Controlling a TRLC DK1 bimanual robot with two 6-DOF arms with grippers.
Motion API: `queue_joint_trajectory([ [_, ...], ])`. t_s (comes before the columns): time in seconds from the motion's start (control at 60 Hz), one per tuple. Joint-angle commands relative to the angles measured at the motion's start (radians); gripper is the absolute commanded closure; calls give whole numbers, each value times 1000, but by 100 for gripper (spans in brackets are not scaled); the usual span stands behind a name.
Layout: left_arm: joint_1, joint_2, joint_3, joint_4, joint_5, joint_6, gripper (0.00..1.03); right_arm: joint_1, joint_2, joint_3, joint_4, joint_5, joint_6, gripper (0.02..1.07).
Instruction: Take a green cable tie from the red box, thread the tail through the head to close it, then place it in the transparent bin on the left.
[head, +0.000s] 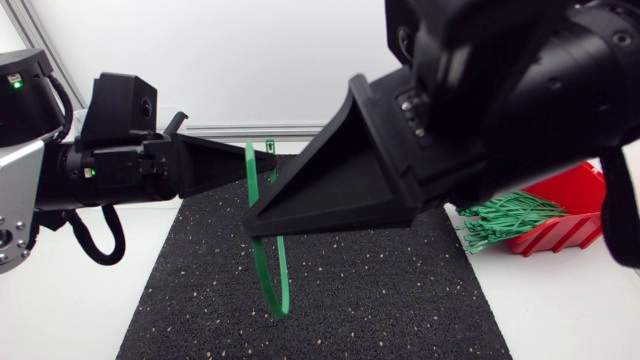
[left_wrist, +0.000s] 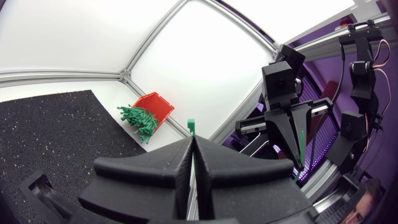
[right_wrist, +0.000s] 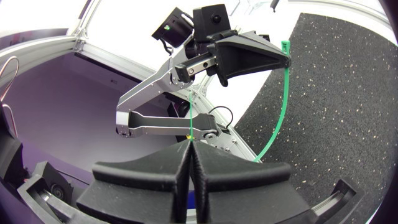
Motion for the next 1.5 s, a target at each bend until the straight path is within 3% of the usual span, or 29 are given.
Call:
queue_joint_trajectory([
  [0.0,-12,-21,-24,34,0,-28,100,11,14,6,22,-13,118,102],
  [0.45,-27,-81,-40,64,-19,-40,100,-22,39,6,45,-91,387,102],
  [0.983,-109,-156,-46,90,-97,-35,100,-22,0,-32,50,-169,480,102],
  [1.483,-101,-182,-84,106,-108,-34,100,-38,7,-78,100,-232,519,102],
])
